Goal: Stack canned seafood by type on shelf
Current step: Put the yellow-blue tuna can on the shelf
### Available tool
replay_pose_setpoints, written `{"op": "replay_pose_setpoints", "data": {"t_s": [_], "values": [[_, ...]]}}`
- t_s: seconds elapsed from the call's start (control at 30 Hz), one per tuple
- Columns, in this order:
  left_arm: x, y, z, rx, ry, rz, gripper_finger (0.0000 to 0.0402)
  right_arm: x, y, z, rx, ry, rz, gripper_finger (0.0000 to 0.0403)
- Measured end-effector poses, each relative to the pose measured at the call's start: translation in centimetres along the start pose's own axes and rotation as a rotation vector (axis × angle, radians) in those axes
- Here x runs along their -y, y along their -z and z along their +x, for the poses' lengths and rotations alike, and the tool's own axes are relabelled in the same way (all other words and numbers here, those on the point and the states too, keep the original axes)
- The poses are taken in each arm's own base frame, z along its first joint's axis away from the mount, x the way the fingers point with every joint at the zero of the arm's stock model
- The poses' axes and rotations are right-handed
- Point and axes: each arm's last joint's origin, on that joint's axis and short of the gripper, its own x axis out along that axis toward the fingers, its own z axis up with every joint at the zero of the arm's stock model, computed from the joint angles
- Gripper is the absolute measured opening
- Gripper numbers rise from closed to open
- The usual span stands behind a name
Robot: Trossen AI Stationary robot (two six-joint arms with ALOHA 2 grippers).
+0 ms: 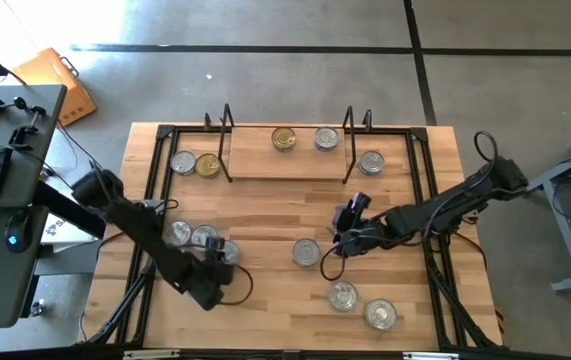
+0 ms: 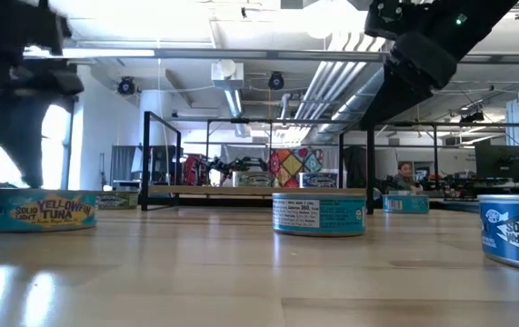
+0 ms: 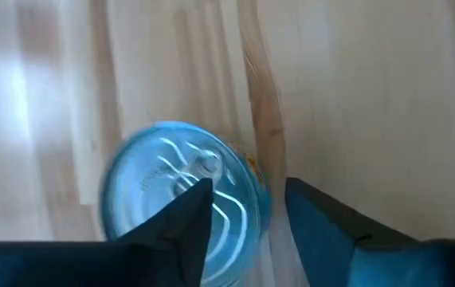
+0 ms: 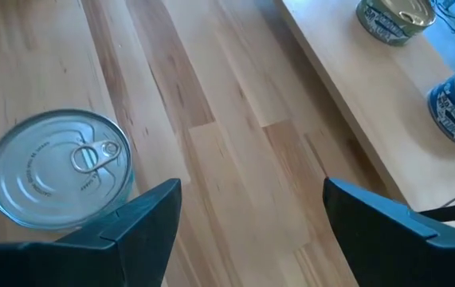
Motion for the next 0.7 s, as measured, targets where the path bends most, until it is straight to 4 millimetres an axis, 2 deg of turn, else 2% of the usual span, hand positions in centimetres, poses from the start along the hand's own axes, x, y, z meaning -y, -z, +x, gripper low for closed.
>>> {"op": "replay_pose_setpoints", "data": {"t_s": [0.17,0.27,0.4,0.5,0.7], "values": [[0.8,0.5,1.9,-0.051,-0.104,0.017,0.0149,-0.2,0.2,0.4,-0.011,0.01,-0.014,0.0298],[1.1,0.6,2.8,-0.055,-0.172,0.034,0.0113,-0.2,0.1,0.4,-0.001,0.023,-0.012,0.0298],[1.2,0.7,3.3,-0.049,-0.222,0.038,0.0045,-0.3,0.1,0.4,0.008,0.026,-0.022,0.0298],[1.0,0.6,3.1,-0.044,-0.268,0.028,0.0009,-0.3,0.1,0.4,0.011,0.024,-0.024,0.0298],[0.3,-0.9,0.9,-0.055,-0.244,0.02,0.0001,-0.3,0.1,0.4,0.01,0.024,-0.025,0.0298]]}}
